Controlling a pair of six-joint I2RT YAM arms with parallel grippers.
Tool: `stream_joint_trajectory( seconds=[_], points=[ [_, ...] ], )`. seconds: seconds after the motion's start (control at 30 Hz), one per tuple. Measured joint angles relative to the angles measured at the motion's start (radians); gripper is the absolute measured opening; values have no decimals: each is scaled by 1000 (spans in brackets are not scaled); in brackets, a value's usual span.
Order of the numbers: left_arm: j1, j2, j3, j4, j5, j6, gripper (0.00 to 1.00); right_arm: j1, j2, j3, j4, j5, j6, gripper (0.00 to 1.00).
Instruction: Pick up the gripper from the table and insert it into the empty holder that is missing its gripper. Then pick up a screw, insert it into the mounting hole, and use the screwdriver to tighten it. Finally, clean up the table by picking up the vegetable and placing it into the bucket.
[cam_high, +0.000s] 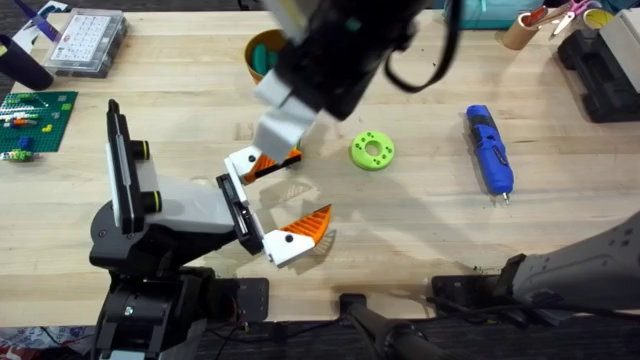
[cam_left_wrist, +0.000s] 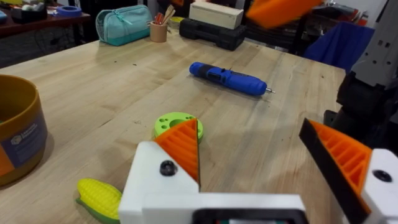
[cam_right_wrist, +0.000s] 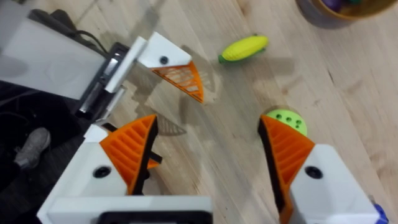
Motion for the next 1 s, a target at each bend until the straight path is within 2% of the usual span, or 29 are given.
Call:
stream_joint_trajectory(
  seconds=[0.4,0.47,0.57,0.6,0.63,1.0],
  points=[
    [0,1,0,0,3,0,985,-45,-10,-1,-40,2,0,976],
    [0,1,0,-1,5,-8,862,-45,-10,-1,-40,2,0,976],
    [0,0,0,-1,5,-3,409,-45,-10,-1,-40,2,0,976],
    [0,1,0,-1,6,-6,312,-45,-10,-1,-40,2,0,976],
    [0,1,0,-1,6,-3,17,-45,-10,-1,-41,2,0,976],
    [0,1,0,-2,7,-4,17,-50,-10,-1,-92,2,43,976]
  ],
)
